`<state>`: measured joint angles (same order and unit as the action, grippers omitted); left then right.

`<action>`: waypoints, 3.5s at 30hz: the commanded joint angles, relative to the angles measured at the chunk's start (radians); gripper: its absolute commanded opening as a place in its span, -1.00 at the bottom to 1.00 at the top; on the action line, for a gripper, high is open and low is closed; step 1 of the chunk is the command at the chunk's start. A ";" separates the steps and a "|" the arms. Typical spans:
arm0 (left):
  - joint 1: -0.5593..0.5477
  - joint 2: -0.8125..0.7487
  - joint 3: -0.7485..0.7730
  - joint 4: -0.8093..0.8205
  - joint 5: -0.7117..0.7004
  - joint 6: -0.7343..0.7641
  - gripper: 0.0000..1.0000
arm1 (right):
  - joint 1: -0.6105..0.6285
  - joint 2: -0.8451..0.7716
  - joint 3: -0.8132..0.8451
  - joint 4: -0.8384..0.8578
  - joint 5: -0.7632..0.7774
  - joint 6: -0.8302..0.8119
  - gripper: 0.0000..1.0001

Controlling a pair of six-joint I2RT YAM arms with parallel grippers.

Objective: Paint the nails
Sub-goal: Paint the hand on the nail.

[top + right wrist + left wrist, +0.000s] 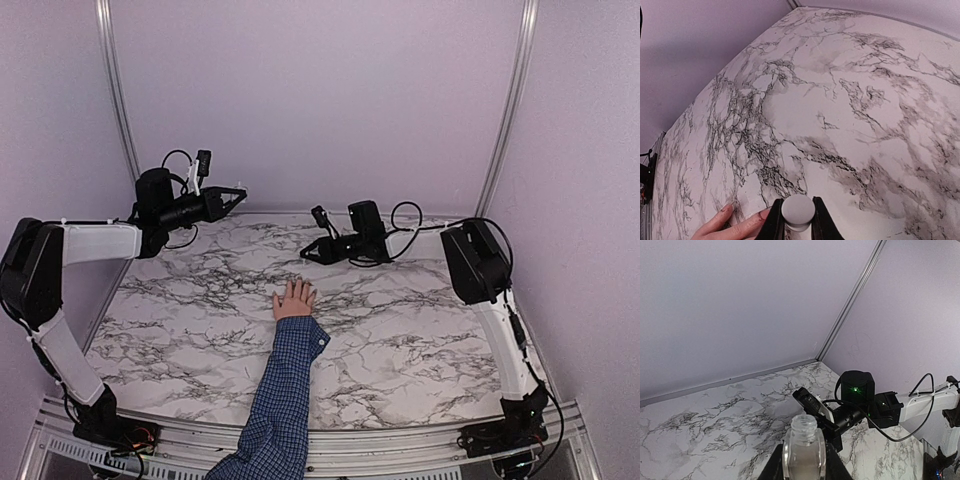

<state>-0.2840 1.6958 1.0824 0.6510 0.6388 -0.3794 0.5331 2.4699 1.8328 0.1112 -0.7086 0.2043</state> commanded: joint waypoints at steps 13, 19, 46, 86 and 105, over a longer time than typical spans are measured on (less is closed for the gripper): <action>0.003 -0.015 0.008 0.045 0.005 -0.001 -1.00 | 0.012 -0.043 -0.032 0.038 -0.075 0.021 -1.00; 0.003 -0.017 0.005 0.044 0.006 0.000 -1.00 | 0.020 -0.019 -0.025 0.037 -0.078 0.030 -1.00; 0.005 -0.012 0.004 0.045 0.011 0.007 -1.00 | 0.030 0.035 0.002 0.005 -0.043 0.018 -1.00; 0.008 -0.015 -0.002 0.044 0.012 0.009 -1.00 | 0.021 0.074 0.061 0.041 -0.038 0.052 -1.00; 0.007 -0.017 -0.001 0.044 0.012 0.010 -1.00 | 0.000 0.064 0.110 0.034 -0.040 0.047 -1.00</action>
<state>-0.2829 1.6955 1.0824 0.6529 0.6392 -0.3790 0.5453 2.5248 1.8793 0.1318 -0.7513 0.2436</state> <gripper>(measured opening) 0.215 0.131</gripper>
